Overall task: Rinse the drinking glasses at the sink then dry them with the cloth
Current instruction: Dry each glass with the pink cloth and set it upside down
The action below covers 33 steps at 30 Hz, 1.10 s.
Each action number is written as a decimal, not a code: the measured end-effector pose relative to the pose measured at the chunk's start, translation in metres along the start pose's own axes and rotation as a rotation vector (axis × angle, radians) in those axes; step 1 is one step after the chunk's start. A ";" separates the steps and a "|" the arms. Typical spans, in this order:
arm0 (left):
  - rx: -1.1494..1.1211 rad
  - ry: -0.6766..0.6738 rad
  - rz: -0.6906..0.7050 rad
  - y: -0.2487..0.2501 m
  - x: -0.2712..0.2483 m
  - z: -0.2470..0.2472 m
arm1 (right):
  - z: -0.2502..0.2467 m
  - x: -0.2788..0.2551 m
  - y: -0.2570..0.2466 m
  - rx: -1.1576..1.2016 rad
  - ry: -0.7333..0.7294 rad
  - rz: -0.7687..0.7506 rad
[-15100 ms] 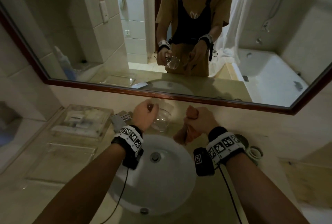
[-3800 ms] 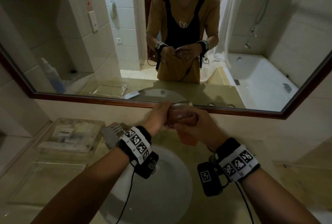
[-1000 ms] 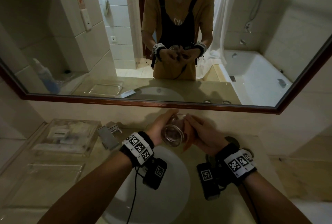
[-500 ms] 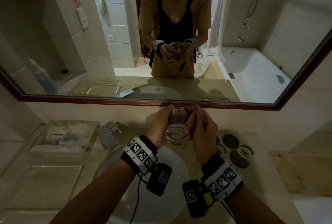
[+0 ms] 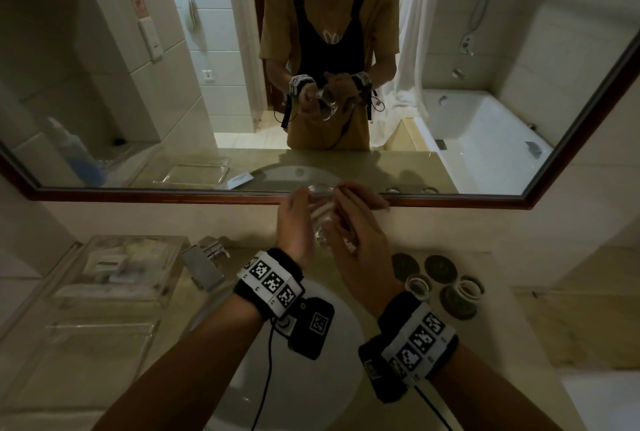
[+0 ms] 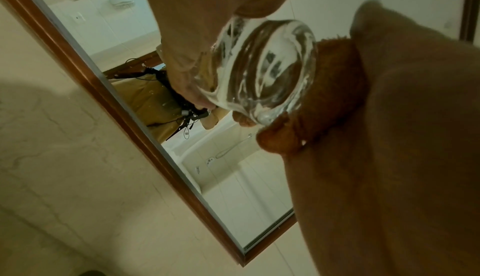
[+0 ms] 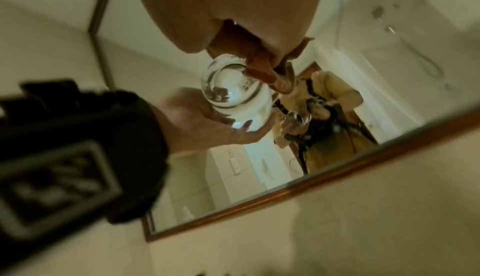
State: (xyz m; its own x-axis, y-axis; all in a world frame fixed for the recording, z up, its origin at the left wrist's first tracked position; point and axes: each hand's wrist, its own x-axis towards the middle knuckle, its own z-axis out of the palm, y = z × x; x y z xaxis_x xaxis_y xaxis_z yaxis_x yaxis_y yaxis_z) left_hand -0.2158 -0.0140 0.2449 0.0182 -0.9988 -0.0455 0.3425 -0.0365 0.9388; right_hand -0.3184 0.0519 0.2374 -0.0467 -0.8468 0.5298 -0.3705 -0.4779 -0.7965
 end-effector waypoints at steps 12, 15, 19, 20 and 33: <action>0.096 0.218 0.188 0.007 0.015 -0.001 | -0.011 0.008 0.014 0.114 0.079 0.224; 0.124 0.243 0.266 0.008 0.015 0.007 | -0.011 0.015 0.015 0.261 0.142 0.354; 0.213 0.258 0.335 0.009 0.013 0.019 | -0.008 0.018 0.011 0.461 0.066 0.439; 0.262 0.256 0.377 0.009 0.011 0.021 | -0.007 0.018 0.012 0.490 0.061 0.469; 0.773 -0.236 1.102 0.008 0.006 0.012 | -0.022 0.029 0.015 0.861 -0.081 0.864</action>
State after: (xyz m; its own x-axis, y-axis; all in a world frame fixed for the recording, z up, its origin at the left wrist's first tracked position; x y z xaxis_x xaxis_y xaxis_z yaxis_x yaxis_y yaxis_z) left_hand -0.2246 -0.0207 0.2564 -0.2480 -0.5011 0.8291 -0.3544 0.8434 0.4037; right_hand -0.3460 0.0253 0.2469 0.0962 -0.9597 -0.2640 0.4901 0.2765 -0.8266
